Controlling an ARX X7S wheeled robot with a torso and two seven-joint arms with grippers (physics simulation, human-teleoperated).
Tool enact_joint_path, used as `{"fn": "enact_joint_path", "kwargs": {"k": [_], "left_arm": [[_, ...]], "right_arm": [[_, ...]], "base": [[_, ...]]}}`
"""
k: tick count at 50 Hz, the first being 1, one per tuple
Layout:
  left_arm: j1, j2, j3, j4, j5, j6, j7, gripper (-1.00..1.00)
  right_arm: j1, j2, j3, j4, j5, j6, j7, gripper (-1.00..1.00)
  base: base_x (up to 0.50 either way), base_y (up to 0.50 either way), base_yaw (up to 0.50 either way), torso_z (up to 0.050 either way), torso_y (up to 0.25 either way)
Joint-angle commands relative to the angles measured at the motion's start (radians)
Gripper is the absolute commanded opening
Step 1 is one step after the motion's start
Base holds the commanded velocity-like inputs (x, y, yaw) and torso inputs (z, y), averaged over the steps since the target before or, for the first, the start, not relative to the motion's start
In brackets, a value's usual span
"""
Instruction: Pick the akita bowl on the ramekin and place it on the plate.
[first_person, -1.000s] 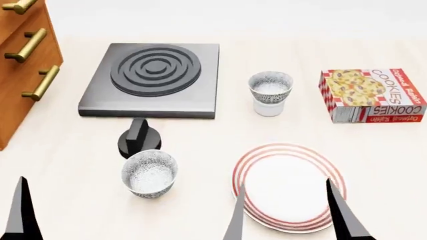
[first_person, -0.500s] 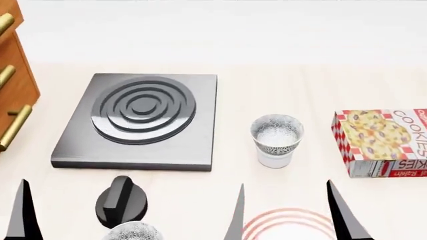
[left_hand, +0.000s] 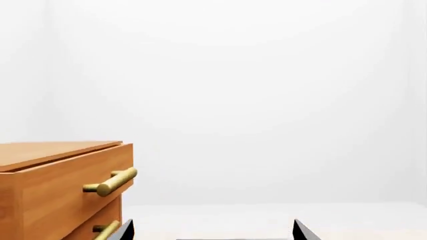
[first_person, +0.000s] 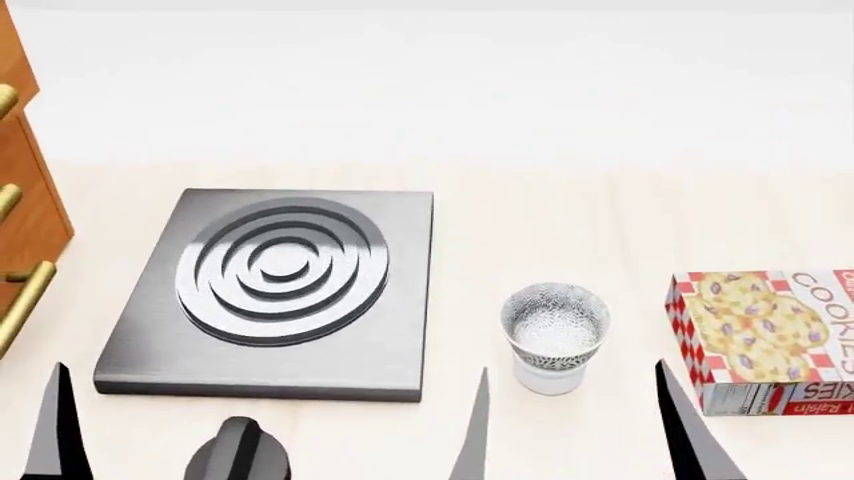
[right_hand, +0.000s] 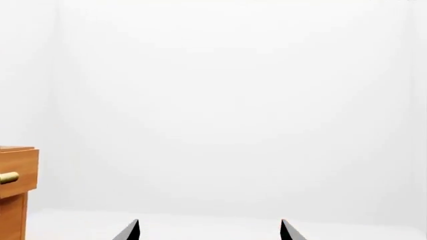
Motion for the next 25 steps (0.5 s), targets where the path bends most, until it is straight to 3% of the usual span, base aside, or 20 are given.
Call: {"fn": "enact_joint_path", "kwargs": {"k": [1,6,12,23,25], "left_arm": [[-0.002,-0.010,0.005,0.003,-0.008,-0.007,-0.008,1.00],[0.001,-0.014,0.008,0.002,-0.008,-0.001,-0.011,1.00],[0.005,-0.019,0.012,0.004,-0.010,0.001,-0.014,1.00],[0.009,-0.026,0.012,0.012,-0.020,-0.001,-0.022,1.00],[0.020,-0.012,-0.009,0.001,-0.060,0.057,-0.012,1.00]], "right_arm": [[0.018,0.009,-0.001,-0.027,0.019,0.037,0.011,1.00],[-0.020,0.011,0.013,0.019,0.041,-0.077,-0.005,1.00],[-0.010,0.005,0.018,0.014,0.023,-0.026,0.030,1.00],[-0.012,0.013,0.009,0.011,0.024,-0.038,0.038,1.00],[0.001,0.015,0.011,-0.013,0.030,-0.003,0.043,1.00]], "base": [[0.00,0.00,0.00,0.050,0.000],[0.26,-0.03,0.00,0.050,0.000],[0.46,-0.04,0.00,0.050,0.000],[0.00,0.00,0.00,0.050,0.000],[0.00,0.00,0.00,0.050,0.000]]}}
